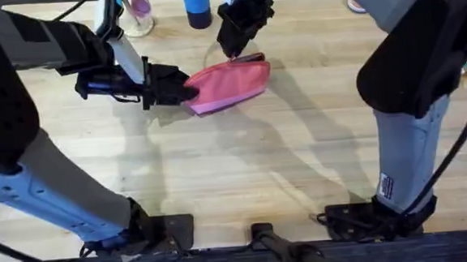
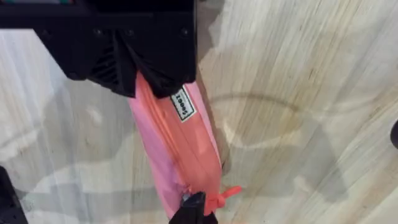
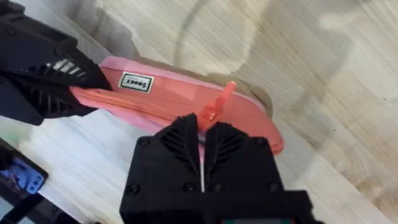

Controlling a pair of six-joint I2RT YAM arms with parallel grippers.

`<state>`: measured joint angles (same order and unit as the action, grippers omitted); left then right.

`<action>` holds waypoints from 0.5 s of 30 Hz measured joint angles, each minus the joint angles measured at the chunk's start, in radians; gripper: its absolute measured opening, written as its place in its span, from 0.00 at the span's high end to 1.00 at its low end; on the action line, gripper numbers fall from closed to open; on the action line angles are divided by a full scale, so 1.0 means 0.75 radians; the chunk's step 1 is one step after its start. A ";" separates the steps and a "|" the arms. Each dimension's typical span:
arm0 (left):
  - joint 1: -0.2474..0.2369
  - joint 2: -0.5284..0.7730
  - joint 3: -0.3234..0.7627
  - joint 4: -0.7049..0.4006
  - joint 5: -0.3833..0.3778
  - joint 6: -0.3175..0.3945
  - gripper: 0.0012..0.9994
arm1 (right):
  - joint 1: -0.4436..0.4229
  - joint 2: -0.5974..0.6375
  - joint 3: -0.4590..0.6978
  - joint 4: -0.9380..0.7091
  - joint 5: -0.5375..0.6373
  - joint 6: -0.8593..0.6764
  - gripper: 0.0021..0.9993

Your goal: Unzip the bag, pick up the pens from the table one at a time and place them inside, then zip the bag closed.

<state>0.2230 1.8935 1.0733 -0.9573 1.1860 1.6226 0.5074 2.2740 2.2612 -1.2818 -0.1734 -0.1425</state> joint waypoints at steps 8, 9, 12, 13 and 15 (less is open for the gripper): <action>-0.002 0.000 0.000 0.010 0.025 -0.002 0.96 | -0.088 0.000 0.000 -0.010 -0.018 -0.024 0.97; -0.004 0.000 0.000 0.011 0.031 -0.003 0.96 | -0.105 0.000 -0.001 -0.009 -0.022 -0.025 0.97; -0.010 0.000 0.000 0.010 0.029 -0.004 0.96 | -0.160 0.000 -0.001 -0.014 -0.009 -0.030 0.97; -0.009 0.000 0.000 0.011 0.028 -0.004 0.96 | -0.184 0.000 -0.001 -0.019 0.001 -0.030 0.97; -0.009 0.000 0.000 0.010 0.030 -0.004 0.96 | -0.235 0.000 -0.002 -0.028 0.009 -0.030 0.97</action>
<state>0.2165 1.8935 1.0733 -0.9497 1.2087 1.6199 0.3312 2.2738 2.2597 -1.3024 -0.1665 -0.1650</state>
